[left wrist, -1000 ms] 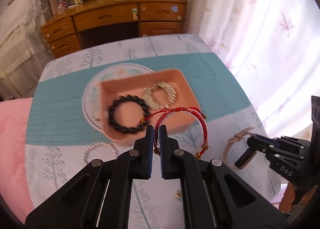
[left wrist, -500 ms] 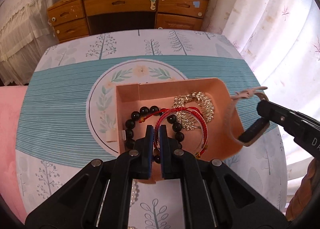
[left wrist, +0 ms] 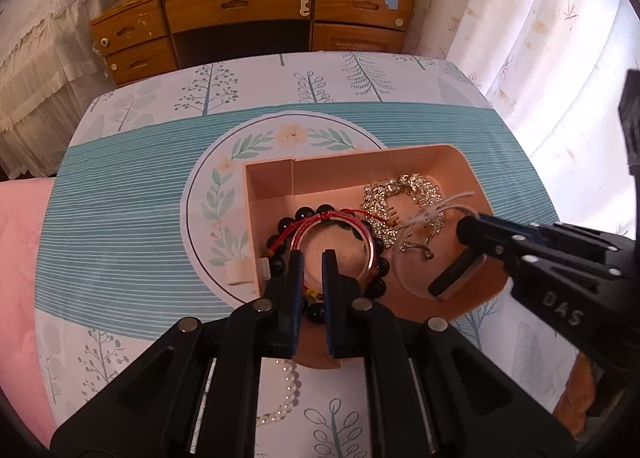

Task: Organize jewelry
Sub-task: 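Drop the watch band into the box with the right tool while the left tool releases the red bracelet, then move the right tool to the small silver charm while the left tool approaches the blue flower brooch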

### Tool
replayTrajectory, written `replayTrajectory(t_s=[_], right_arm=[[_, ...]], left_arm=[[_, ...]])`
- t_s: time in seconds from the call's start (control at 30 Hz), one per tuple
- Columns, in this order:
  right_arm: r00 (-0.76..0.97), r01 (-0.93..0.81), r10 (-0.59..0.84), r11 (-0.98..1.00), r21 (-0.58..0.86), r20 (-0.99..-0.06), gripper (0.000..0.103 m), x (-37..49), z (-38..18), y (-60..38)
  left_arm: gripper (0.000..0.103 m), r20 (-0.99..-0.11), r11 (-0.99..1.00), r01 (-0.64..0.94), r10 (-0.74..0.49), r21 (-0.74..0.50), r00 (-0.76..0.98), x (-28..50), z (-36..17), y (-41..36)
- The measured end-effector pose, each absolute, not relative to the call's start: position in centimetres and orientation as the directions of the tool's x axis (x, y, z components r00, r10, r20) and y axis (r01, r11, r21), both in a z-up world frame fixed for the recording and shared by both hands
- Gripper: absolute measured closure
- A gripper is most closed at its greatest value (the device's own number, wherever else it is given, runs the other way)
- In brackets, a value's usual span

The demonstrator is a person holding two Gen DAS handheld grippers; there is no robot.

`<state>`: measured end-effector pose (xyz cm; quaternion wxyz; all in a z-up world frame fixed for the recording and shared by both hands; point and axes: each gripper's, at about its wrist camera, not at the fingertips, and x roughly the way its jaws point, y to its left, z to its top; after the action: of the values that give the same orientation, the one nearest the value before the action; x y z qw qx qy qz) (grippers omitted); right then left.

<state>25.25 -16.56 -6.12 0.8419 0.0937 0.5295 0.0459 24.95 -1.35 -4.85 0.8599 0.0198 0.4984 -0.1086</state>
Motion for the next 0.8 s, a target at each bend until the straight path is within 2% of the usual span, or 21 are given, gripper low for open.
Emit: replayTrajectory(t_s=[0.23, 0.33, 0.43, 0.5, 0.57, 0.6, 0.8], right_arm=[[0.382, -0.014, 0.138, 0.990, 0.143, -0.914, 0.093, 25.7, -7.8, -15.2], [0.381, -0.010, 0.132, 0.990, 0.139, -0.915, 0.088, 25.6, -7.7, -15.3], [0.399, -0.001, 0.133, 0.990, 0.144, -0.907, 0.079, 25.0, -6.9, -15.7], [0.414, -0.006, 0.127, 0.991, 0.136, -0.901, 0.078, 24.2, -5.9, -16.0], [0.427, -0.013, 0.126, 0.991, 0.133, -0.896, 0.078, 23.3, -4.9, -16.2], [0.431, -0.019, 0.135, 0.990, 0.141, -0.892, 0.078, 22.8, -4.4, -16.2], [0.456, -0.083, 0.151, 0.988, 0.127, -0.877, 0.078, 18.1, -2.4, -15.8]], left_arm=[[0.096, -0.836, 0.977, 0.190, -0.185, -0.099, 0.517, 23.2, -2.4, 0.3], [0.096, -0.830, 0.977, 0.190, -0.189, -0.102, 0.525, 22.1, -1.5, 1.0], [0.095, -0.826, 0.977, 0.184, -0.191, -0.107, 0.531, 20.9, -0.7, 1.8], [0.089, -0.824, 0.978, 0.177, -0.190, -0.110, 0.533, 20.1, -0.4, 2.3], [0.071, -0.820, 0.979, 0.172, -0.189, -0.112, 0.540, 19.1, 0.0, 2.7], [0.068, -0.814, 0.979, 0.172, -0.189, -0.112, 0.549, 18.4, 0.3, 3.0], [0.066, -0.800, 0.980, 0.175, -0.181, -0.096, 0.573, 14.4, 1.5, 4.3]])
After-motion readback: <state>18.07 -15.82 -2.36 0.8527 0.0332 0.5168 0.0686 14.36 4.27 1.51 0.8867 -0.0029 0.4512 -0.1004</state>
